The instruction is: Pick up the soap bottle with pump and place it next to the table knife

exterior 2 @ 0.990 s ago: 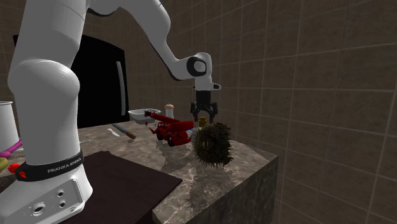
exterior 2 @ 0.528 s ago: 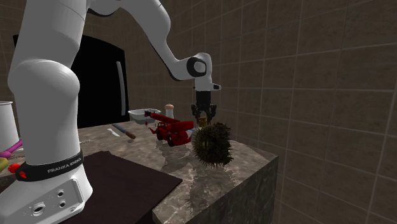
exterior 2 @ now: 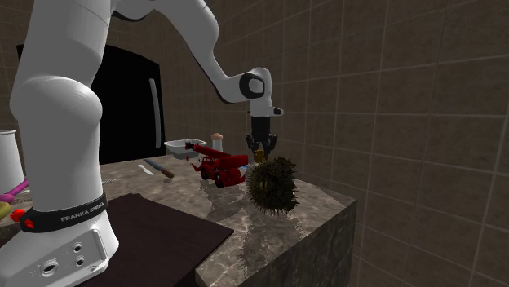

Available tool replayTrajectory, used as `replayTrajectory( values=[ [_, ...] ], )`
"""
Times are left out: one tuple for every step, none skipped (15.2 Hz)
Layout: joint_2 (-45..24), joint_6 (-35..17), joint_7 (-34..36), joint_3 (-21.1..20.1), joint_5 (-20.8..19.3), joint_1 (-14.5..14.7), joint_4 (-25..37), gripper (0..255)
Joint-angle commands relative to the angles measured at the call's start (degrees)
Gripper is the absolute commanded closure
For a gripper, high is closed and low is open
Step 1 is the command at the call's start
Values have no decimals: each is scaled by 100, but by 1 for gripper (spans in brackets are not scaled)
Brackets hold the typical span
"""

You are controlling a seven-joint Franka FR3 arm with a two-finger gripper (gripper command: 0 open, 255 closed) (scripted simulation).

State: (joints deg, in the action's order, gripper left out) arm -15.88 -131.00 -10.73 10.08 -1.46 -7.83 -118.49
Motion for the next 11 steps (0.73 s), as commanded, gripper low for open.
replayTrajectory(
  values=[
    [-2, 1, 0, 0, 0, 0, -1, 255],
    [48, 67, 2, 4, -9, 3, 16, 255],
    [97, 134, 5, 7, -17, 6, 35, 255],
    [143, 202, 7, 9, -25, 9, 56, 255],
    [190, 269, 9, 12, -33, 12, 78, 255],
    [235, 337, 11, 15, -41, 15, 101, 255],
    [280, 405, 12, 17, -48, 18, 125, 255],
    [323, 474, 14, 19, -55, 20, 151, 255],
    [366, 543, 15, 21, -62, 23, 177, 255],
    [407, 612, 17, 23, -69, 25, 205, 255],
    [448, 681, 18, 24, -75, 28, 235, 255]
  ],
)
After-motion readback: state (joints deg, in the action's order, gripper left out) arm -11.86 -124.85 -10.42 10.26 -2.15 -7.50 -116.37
